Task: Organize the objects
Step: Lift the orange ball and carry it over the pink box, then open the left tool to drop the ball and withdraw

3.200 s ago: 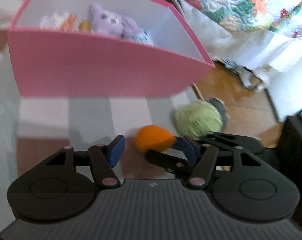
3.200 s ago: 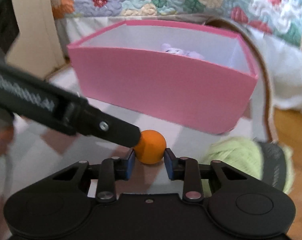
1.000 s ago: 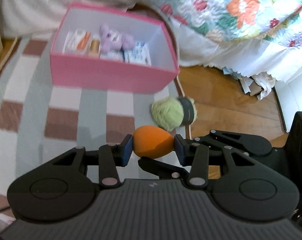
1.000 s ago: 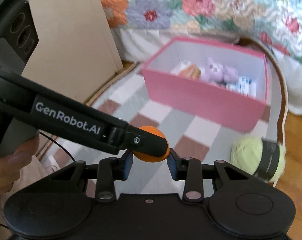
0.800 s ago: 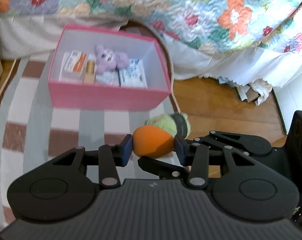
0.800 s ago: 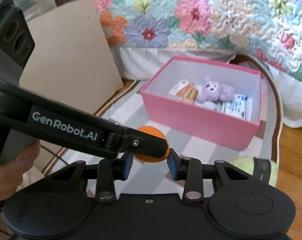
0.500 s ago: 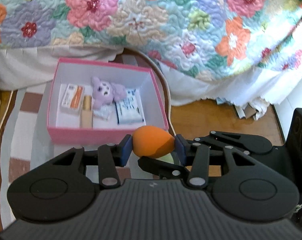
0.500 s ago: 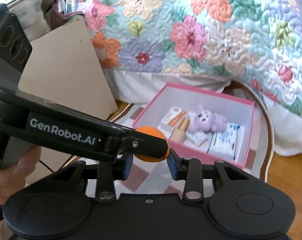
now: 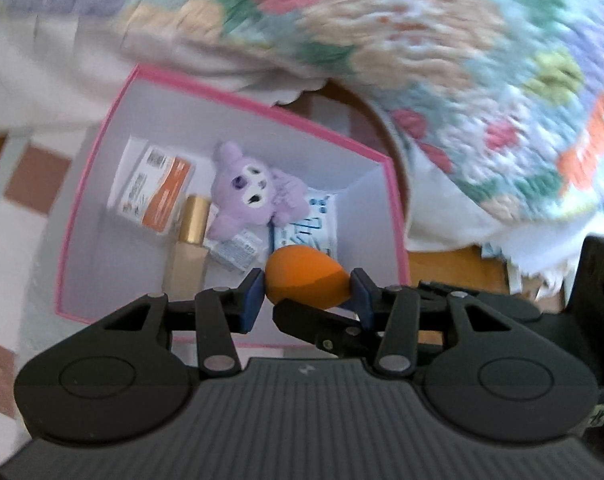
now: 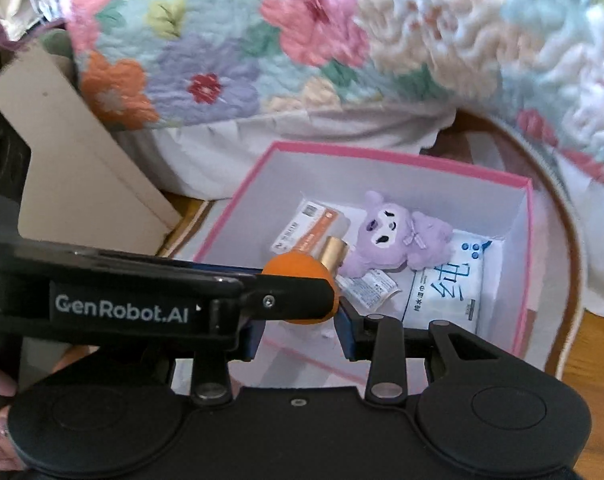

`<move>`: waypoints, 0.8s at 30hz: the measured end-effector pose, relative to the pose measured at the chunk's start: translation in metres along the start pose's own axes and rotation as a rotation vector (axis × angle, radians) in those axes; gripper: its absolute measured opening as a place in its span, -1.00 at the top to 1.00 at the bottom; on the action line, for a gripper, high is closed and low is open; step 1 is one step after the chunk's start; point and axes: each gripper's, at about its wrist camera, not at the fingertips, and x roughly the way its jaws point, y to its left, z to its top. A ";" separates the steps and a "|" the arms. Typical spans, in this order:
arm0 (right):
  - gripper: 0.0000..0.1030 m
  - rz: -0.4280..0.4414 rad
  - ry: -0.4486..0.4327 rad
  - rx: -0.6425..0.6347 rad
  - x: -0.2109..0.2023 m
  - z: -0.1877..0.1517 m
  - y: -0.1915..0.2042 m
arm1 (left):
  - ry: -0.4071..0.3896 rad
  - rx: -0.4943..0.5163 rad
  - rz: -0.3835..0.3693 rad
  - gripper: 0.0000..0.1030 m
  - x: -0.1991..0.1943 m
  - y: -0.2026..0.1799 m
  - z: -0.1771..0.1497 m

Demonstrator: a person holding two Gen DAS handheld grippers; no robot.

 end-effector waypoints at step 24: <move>-0.22 0.020 0.092 0.154 0.072 -0.011 -0.032 | -0.030 -0.018 0.214 -0.13 0.029 0.015 -0.011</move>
